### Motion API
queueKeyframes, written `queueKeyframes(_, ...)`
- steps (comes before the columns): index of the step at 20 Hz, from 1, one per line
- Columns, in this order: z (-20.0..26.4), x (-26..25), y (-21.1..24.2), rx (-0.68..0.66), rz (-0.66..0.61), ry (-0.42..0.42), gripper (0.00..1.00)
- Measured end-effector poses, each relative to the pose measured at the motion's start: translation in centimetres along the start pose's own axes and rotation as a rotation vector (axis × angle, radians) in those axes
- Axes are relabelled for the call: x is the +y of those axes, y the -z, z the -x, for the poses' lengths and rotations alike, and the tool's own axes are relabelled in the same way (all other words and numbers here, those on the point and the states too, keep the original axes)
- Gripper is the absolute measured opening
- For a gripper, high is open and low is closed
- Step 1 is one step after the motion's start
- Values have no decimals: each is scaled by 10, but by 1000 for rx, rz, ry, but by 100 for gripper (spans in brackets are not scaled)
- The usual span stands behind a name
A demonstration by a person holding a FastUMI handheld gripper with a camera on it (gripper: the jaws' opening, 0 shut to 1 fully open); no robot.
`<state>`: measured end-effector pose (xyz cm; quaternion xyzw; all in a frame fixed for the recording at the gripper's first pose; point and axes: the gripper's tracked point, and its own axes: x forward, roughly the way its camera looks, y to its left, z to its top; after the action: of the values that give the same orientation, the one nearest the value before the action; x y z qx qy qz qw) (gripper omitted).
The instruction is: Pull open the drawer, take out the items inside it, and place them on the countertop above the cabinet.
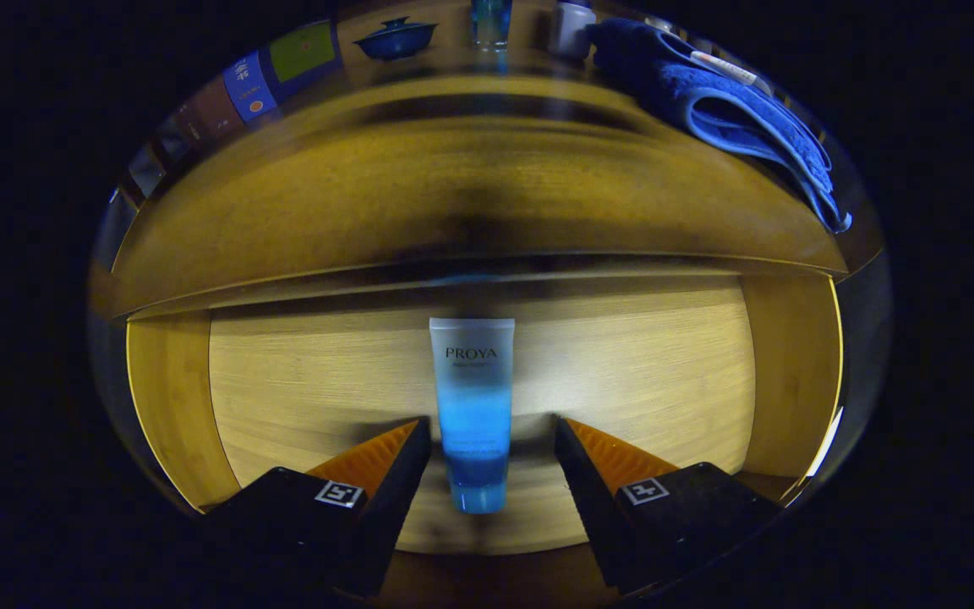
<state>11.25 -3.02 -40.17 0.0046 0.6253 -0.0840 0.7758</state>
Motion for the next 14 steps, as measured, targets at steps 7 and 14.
queueKeyframes(7,-5,8,-4,3,-1,-21,48)
queueKeyframes(14,22,7,-7,-37,-11,-42,45)
